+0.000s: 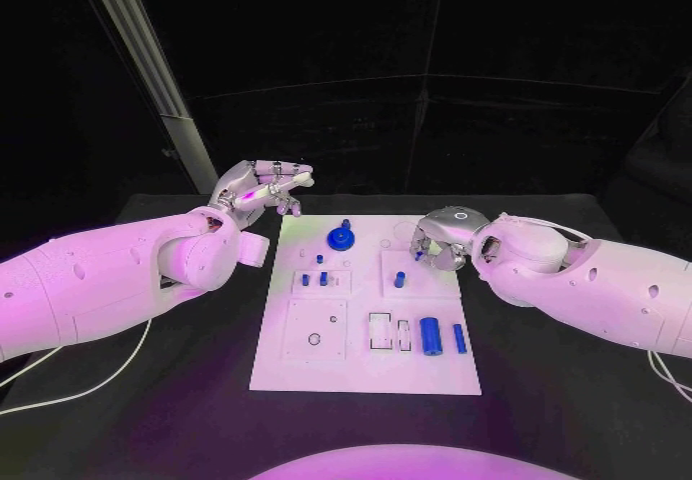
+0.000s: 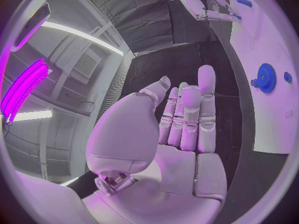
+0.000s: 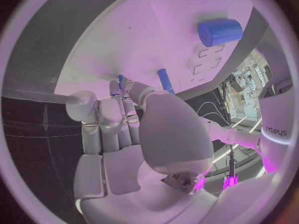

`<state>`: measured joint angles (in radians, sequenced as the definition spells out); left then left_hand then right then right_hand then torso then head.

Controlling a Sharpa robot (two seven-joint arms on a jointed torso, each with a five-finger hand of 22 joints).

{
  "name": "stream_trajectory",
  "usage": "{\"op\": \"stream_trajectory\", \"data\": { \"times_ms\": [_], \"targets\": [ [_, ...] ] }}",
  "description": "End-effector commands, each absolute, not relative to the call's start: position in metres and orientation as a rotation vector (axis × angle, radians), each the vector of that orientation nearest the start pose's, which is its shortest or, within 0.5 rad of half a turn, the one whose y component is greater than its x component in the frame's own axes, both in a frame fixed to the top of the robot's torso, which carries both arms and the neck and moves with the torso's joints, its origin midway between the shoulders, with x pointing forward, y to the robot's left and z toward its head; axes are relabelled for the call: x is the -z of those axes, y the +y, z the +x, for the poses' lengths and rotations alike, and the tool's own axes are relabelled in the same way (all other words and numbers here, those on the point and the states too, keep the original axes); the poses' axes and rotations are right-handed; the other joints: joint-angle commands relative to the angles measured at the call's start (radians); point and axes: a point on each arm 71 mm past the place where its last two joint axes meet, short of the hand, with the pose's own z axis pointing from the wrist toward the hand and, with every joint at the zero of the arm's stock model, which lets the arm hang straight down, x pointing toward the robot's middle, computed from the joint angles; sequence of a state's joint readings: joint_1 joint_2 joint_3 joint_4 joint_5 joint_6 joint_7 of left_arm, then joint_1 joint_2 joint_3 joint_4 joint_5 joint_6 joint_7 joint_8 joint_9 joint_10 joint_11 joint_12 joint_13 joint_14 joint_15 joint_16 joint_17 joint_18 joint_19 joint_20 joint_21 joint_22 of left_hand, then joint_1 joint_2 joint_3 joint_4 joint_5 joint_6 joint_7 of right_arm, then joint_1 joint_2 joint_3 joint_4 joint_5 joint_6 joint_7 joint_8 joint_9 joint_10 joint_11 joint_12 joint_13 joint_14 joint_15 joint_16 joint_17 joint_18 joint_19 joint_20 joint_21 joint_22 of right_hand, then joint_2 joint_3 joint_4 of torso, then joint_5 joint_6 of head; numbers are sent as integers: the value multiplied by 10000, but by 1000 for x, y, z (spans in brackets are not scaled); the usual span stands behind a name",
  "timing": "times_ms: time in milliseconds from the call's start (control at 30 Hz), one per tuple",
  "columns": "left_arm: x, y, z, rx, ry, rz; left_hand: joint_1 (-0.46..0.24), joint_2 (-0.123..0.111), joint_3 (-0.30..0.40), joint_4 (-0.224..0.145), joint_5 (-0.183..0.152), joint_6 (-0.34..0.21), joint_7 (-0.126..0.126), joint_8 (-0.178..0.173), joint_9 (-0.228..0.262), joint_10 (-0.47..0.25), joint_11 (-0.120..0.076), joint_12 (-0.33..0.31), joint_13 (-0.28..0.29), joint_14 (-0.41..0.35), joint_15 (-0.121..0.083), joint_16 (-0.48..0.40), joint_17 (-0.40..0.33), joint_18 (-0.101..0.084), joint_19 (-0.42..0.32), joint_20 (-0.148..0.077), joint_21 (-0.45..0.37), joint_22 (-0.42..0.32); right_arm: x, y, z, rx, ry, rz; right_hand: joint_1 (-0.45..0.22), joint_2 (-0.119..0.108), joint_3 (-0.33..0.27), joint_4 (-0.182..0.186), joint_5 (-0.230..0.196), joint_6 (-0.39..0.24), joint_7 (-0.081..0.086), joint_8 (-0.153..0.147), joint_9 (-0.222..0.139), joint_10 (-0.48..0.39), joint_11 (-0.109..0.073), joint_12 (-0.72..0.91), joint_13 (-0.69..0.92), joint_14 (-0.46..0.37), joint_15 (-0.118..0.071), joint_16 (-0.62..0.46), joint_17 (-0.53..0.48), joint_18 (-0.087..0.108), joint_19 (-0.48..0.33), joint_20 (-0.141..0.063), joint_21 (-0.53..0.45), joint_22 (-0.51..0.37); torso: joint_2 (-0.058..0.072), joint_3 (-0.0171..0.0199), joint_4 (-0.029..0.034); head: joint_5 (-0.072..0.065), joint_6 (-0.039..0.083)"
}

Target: Assemble the parts on the task board

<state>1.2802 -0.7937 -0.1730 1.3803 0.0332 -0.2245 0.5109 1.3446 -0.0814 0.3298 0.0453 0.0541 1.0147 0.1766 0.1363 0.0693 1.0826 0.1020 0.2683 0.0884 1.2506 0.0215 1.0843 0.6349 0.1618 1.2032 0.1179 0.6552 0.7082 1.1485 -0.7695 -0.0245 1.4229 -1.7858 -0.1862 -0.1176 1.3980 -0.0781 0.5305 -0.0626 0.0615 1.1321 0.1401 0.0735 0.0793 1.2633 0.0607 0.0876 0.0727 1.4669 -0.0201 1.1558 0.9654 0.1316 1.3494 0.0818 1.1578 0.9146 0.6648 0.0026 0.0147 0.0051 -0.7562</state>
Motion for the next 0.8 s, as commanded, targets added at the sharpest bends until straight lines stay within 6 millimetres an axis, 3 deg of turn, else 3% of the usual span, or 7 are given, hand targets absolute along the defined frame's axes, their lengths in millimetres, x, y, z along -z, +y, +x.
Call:
{"op": "stream_trajectory", "data": {
  "times_ms": [33, 467, 800],
  "targets": [
    [185, 228, 513, 15555, 13737, -10350, 60, 31, 1, -38, -36, -46, 1, 49, -13, -74, 18, 44, -12, -61, -22, -32, -11, 206, -79, 8, -28, -9, 208, -189, 491, -4448, 16212, -4500, -44, 34, -4, -85, 17, 39, 19, 35, -2, 53, 40, -21, 7, 272, -32, 60, 22, -135, 49, -58, 87, 45, 0, 0, 9, -25, 17],
    [185, 230, 513, 15487, 13729, -10376, 73, 25, -1, -48, -36, -60, 5, 48, -15, -94, 24, 50, -14, -74, -18, -44, -36, 206, -79, 12, -45, -21, 196, -193, 474, -5052, 15945, -4007, -58, 35, 10, -96, 18, 40, 21, 21, -6, 49, 44, -40, 5, 271, -29, 87, 32, -142, 50, -56, 137, 102, 6, -2, 2, 6, 40],
    [185, 229, 514, 15493, 13718, -10361, 74, 24, -3, -49, -36, -64, 6, 48, -15, -98, 25, 51, -15, -75, -17, -44, -37, 206, -79, 12, -48, -23, 180, -155, 448, -6869, 15311, -3936, -59, 30, 40, -126, 53, 32, 31, -2, -14, 38, 51, -70, 1, 262, -23, 104, 18, -143, 29, -51, 173, 131, 9, -5, 36, 109, 47]
  ]
}}
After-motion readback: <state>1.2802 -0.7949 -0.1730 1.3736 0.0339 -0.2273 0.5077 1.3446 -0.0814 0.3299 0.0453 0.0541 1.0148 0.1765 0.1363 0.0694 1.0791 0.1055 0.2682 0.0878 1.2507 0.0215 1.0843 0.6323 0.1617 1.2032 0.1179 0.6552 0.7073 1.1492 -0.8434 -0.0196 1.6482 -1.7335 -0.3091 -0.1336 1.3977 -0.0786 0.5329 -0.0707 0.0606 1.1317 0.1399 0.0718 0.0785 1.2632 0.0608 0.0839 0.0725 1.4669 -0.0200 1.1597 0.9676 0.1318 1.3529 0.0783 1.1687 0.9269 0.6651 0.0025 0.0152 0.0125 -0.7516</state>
